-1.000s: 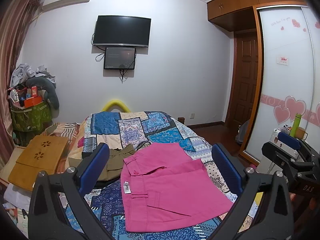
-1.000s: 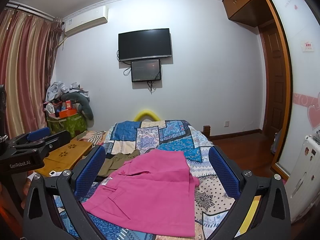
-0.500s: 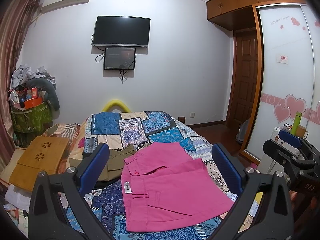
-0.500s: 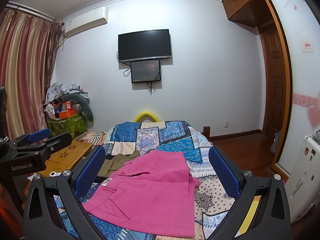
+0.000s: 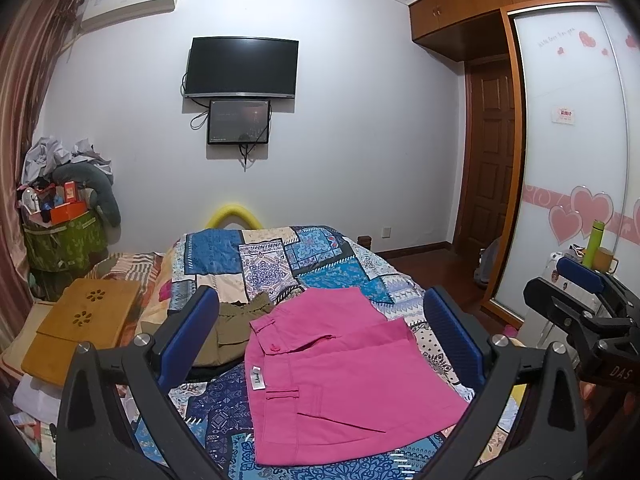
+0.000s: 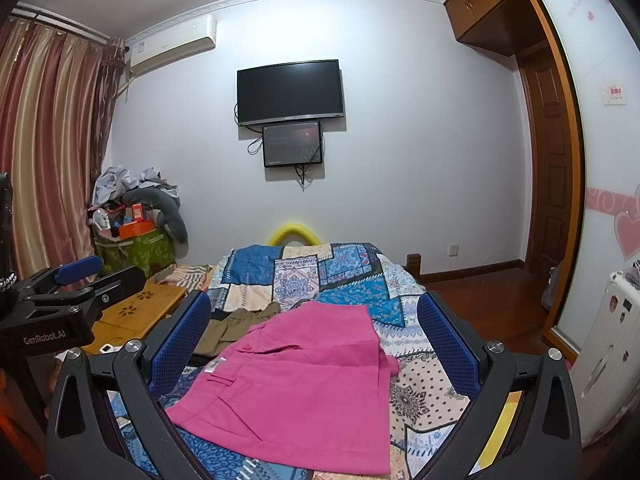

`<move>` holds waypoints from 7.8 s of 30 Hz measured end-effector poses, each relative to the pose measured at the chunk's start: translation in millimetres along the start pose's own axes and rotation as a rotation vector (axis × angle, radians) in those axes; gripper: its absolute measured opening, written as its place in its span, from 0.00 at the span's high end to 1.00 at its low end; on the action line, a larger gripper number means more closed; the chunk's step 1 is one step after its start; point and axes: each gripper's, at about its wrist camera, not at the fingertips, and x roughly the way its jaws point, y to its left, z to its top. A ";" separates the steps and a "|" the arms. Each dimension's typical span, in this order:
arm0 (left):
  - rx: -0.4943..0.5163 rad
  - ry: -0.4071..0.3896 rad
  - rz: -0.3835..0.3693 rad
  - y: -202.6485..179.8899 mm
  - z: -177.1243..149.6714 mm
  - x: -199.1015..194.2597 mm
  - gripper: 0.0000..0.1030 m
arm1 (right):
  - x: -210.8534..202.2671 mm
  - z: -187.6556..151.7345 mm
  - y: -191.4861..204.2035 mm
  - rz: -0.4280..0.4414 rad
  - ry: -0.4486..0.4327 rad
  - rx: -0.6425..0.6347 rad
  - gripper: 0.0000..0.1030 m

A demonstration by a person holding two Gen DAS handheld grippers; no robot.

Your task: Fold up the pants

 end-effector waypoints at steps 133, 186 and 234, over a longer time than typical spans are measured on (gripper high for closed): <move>-0.041 0.863 -0.060 96.8 -132.6 372.2 0.47 | 314.2 -160.7 -151.1 0.131 0.853 0.214 0.77; -0.033 0.860 0.079 163.0 -124.0 468.5 0.28 | 386.2 -80.3 -132.9 0.082 0.610 0.028 0.23; 0.128 0.512 0.003 89.7 -10.7 279.3 0.90 | 241.5 12.6 -107.9 0.097 0.377 -0.043 0.97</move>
